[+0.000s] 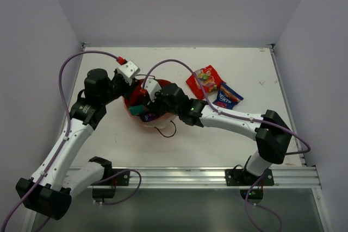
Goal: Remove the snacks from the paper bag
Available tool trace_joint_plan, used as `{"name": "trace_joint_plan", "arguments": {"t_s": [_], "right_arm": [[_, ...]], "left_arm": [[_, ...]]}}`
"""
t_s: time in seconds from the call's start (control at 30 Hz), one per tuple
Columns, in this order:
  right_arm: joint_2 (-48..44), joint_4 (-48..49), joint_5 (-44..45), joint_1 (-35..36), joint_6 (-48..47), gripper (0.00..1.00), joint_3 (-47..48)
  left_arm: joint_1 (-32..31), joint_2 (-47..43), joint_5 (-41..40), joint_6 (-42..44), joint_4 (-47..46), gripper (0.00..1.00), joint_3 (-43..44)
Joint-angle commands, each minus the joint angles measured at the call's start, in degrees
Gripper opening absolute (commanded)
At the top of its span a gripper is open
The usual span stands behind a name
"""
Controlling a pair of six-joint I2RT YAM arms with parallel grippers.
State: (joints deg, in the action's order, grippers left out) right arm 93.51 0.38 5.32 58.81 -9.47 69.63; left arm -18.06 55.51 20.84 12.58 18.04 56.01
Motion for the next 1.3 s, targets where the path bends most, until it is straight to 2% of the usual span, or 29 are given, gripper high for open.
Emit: {"name": "trace_joint_plan", "arguments": {"t_s": [0.0, 0.3, 0.47, 0.63, 0.73, 0.97, 1.27], "right_arm": [[2.3, 6.0, -1.0, 0.2, -4.0, 0.56, -0.5], [6.2, 7.5, -2.5, 0.1, -7.4, 0.6, -0.8], [7.1, 8.8, -0.9, 0.1, -7.6, 0.75, -1.1], [7.1, 10.8, 0.8, 0.1, -8.3, 0.76, -2.2], [7.6, 9.5, -1.5, 0.0, -8.3, 0.75, -1.3], [10.2, 7.7, -4.7, 0.0, -8.5, 0.59, 0.3], [10.3, 7.4, -6.9, 0.0, -8.7, 0.46, 2.2]], "left_arm": [[-0.2, -0.5, 0.8, -1.6, -2.9, 0.0, 2.0], [-0.2, 0.7, -0.4, -2.6, -2.5, 0.0, 3.5], [-0.2, 0.5, -0.2, -2.5, -2.1, 0.0, 3.3], [-0.2, 0.2, 0.2, -2.2, -2.0, 0.0, 3.0], [-0.2, 0.1, 1.0, -2.3, -2.0, 0.0, 2.9], [-0.2, 0.0, 1.5, -1.9, -2.0, 0.0, 2.9], [-0.2, 0.0, 2.1, -1.8, -2.0, 0.0, 2.4]]}}
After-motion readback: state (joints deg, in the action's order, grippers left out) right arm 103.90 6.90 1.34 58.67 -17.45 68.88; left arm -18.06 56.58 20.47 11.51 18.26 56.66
